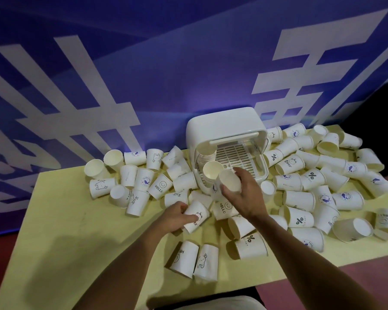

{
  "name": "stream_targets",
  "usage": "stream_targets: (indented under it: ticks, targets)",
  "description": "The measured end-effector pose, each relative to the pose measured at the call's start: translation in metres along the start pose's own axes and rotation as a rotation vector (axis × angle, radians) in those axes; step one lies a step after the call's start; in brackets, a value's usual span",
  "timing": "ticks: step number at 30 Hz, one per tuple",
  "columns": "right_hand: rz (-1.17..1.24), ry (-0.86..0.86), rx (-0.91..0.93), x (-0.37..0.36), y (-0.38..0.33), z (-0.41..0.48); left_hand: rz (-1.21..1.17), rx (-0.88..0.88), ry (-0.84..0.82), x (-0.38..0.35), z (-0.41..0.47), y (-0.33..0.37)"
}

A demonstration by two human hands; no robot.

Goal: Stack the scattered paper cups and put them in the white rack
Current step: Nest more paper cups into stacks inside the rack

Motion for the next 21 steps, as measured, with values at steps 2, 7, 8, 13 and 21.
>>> stream_targets:
  ticks: [2,7,8,13,21]
  targets:
    - [0.029,0.068,0.000,0.001,-0.011,0.017,-0.024,-0.015,-0.004,0.007,-0.001,-0.002]
    - [0.024,0.053,0.061,-0.011,-0.030,0.044,-0.110,-0.044,0.050,0.025,-0.004,0.002]
    - [-0.002,0.041,0.066,-0.014,-0.030,0.047,-0.123,-0.047,0.064,0.028,-0.005,0.003]
    - [-0.177,-0.024,0.086,-0.032,-0.023,0.058,-0.168,-0.032,0.147,0.041,-0.007,0.007]
    - [-0.270,-0.038,0.062,-0.043,-0.013,0.057,-0.196,-0.018,0.186,0.047,-0.005,0.006]
Point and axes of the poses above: each hand's wrist, its own z-axis towards the middle knuckle, its own x-axis out of the back of the hand, y = z × x, the point moved 3 cm from there along z, towards the middle knuckle, and after that the axes turned 14 degrees about z, right-handed, at the moved point
